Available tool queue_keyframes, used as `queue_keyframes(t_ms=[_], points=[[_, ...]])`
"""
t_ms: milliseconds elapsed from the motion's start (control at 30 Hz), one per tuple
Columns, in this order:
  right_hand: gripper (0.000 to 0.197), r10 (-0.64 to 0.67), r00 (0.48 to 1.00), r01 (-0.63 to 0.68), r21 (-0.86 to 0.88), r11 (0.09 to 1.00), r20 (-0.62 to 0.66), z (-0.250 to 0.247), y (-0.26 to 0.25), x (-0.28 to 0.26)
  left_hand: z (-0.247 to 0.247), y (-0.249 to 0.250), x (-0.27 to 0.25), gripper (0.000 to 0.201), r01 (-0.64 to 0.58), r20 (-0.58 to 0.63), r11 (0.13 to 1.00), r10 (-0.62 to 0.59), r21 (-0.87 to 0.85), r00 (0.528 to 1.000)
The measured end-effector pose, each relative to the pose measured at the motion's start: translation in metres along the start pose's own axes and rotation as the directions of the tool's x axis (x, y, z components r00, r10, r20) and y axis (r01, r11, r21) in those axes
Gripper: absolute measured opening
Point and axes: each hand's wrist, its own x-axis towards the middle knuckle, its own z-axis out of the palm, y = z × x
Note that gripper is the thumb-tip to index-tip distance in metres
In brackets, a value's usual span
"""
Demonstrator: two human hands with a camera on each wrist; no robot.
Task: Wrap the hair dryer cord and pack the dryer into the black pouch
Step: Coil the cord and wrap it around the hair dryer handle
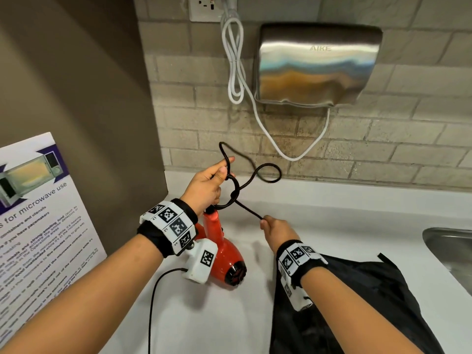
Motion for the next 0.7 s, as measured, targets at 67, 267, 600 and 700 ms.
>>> queue_keyframes(t_ms=[67,267,600,700], points=[[0.028,0.117,0.992,-0.117,-0.007,0.993,0.052,-0.001,0.011,0.009,0.002,0.002,-0.002,0.033,-0.013,0.015,1.000,0.013,-0.002,1.000],[0.026,0.329,0.914,-0.244,-0.325,0.914,0.239,0.012,0.062,0.021,-0.003,0.002,-0.002,0.026,-0.022,-0.030,0.999,0.021,-0.031,0.999],[0.039,-0.159,0.981,0.132,0.224,0.966,0.107,-0.011,-0.038,0.010,0.004,0.002,-0.002,0.024,-0.023,0.063,1.000,0.024,-0.019,0.998],[0.038,-0.239,0.951,0.151,0.380,0.913,0.197,-0.004,-0.063,0.003,0.005,0.002,-0.002,0.024,-0.026,0.077,1.000,0.027,-0.010,0.997]])
